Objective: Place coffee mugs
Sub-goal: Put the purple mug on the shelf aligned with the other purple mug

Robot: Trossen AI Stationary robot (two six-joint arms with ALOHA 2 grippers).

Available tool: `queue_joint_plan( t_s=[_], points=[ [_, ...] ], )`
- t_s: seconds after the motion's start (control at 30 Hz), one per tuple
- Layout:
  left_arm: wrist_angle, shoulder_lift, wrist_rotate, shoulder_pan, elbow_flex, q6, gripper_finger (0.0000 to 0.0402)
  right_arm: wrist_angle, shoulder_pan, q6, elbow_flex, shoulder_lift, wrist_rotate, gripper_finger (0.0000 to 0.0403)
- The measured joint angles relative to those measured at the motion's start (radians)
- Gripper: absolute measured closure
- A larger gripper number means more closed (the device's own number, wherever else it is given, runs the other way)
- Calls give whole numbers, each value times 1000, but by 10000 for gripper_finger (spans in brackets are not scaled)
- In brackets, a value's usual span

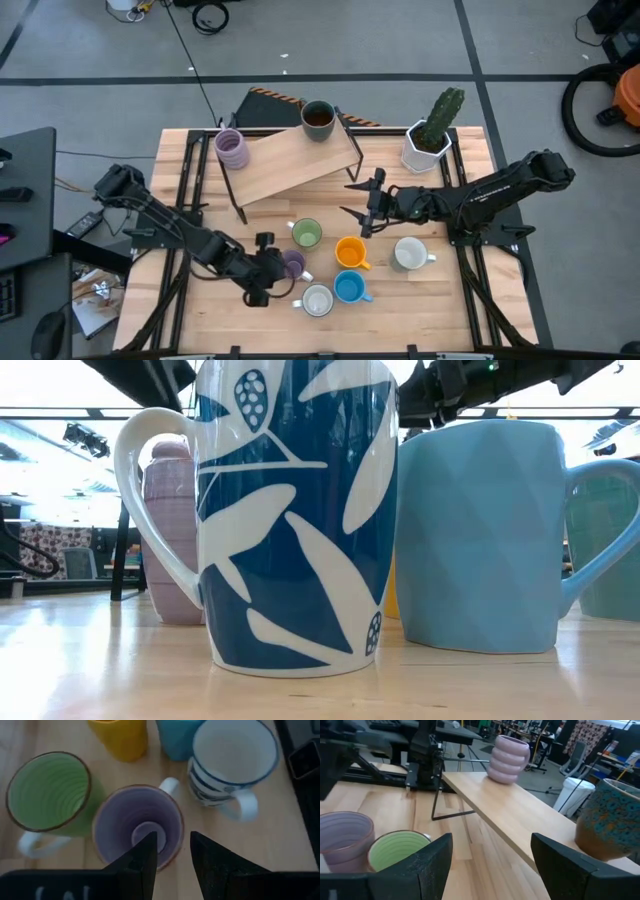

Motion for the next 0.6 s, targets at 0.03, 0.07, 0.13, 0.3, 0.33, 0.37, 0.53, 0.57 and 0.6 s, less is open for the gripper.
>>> queue_joint_plan(
  t_s=[0.03,0.07,0.13,0.3,0.33,0.37,0.53,0.57,0.6],
  points=[
    [-27,11,3,0,18,0,279,0,1,4,0,0,0,128],
    [-50,21,-1,1,36,6,279,0,1,8,0,0,-1,128],
    [-85,40,-18,0,60,33,279,1,1,14,0,0,-1,128],
    [-124,52,-11,0,72,106,279,0,1,25,0,0,-8,128],
    [-138,52,-11,0,72,110,278,-1,1,25,0,0,-10,128],
    [-147,52,-12,0,72,112,276,-1,1,25,0,0,-10,128],
    [-162,52,-13,0,72,112,240,5,-2,26,-10,0,-10,128],
    [-161,52,-13,2,72,112,230,5,-4,26,-10,0,-10,128],
    [-162,52,-12,5,72,112,219,6,-6,26,-10,0,-10,128]
  ],
)
